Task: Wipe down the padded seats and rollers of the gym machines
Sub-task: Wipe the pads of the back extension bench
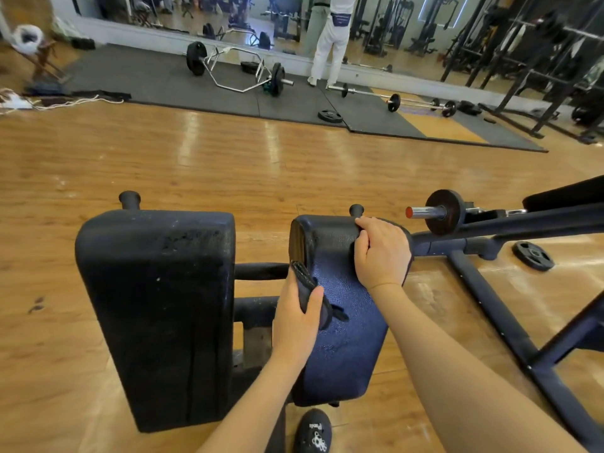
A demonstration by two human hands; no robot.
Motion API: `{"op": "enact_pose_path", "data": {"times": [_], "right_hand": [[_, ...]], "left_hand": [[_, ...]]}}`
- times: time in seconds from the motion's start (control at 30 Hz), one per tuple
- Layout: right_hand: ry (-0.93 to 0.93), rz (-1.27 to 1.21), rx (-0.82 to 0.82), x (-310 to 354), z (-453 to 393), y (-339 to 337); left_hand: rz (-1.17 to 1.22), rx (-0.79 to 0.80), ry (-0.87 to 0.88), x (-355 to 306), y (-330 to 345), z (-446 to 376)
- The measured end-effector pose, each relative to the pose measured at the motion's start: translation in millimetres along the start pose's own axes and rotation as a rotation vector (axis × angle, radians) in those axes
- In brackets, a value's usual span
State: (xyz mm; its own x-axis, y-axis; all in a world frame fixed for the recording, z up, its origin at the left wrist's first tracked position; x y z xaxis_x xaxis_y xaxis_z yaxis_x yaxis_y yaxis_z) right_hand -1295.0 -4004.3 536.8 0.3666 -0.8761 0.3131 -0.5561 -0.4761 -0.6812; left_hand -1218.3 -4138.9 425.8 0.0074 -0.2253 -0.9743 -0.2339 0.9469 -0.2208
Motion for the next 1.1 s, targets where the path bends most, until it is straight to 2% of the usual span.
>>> {"op": "enact_pose_path", "data": {"times": [0.17, 0.27, 0.33, 0.4, 0.47, 0.57, 0.67, 0.9, 1.03, 1.1], "right_hand": [[-0.004, -0.019, 0.001, -1.6, -0.2, 1.7], [-0.021, -0.008, -0.026, -2.1, 0.9, 1.3], [-0.021, -0.008, -0.032, -3.0, 0.8, 1.9], [-0.016, -0.006, -0.029, -3.9, 1.1, 2.4], [-0.017, -0.001, -0.029, -3.6, 1.2, 1.4], [-0.015, -0.003, -0.017, -2.6, 0.6, 1.2], [-0.01, -0.013, -0.023, -1.5, 1.1, 0.4], [-0.014, -0.005, -0.024, -1.2, 2.4, -0.2], [-0.022, -0.013, -0.036, -2.6, 1.2, -0.3], [-0.027, -0.017, -0.046, -2.4, 1.9, -0.9]], "left_hand": [[-0.132, 0.011, -0.06, 52.1, 11.4, 37.3], [0.065, 0.033, -0.2, 60.7, 5.9, 44.7], [0.207, -0.086, -0.249, 46.1, -12.4, 30.5], [0.29, -0.176, -0.208, 12.4, -28.2, 5.3], [0.302, -0.159, -0.108, -26.5, -28.6, -25.2], [0.121, -0.11, 0.036, -50.2, -11.3, -52.5], [0.079, -0.147, 0.026, -23.4, -4.1, -34.7], [-0.126, -0.032, -0.12, 59.3, 9.9, 43.7], [-0.031, 0.085, -0.194, 70.2, 4.0, 38.5], [0.062, 0.051, -0.239, 67.5, -7.3, 28.9]]}}
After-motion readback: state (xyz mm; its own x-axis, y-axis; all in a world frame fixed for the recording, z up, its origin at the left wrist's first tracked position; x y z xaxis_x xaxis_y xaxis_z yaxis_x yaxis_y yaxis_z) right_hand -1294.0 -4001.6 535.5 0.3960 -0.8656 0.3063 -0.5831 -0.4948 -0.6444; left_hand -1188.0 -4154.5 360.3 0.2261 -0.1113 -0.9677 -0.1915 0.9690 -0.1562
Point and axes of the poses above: each hand's wrist, its own z-axis away from the middle knuckle, its own y-axis out of the palm, x = y × z, the point moved 8 cm from there along -z, towards the middle knuckle, and after that the axes turned 5 degrees about -z, right-handed, at the moved point
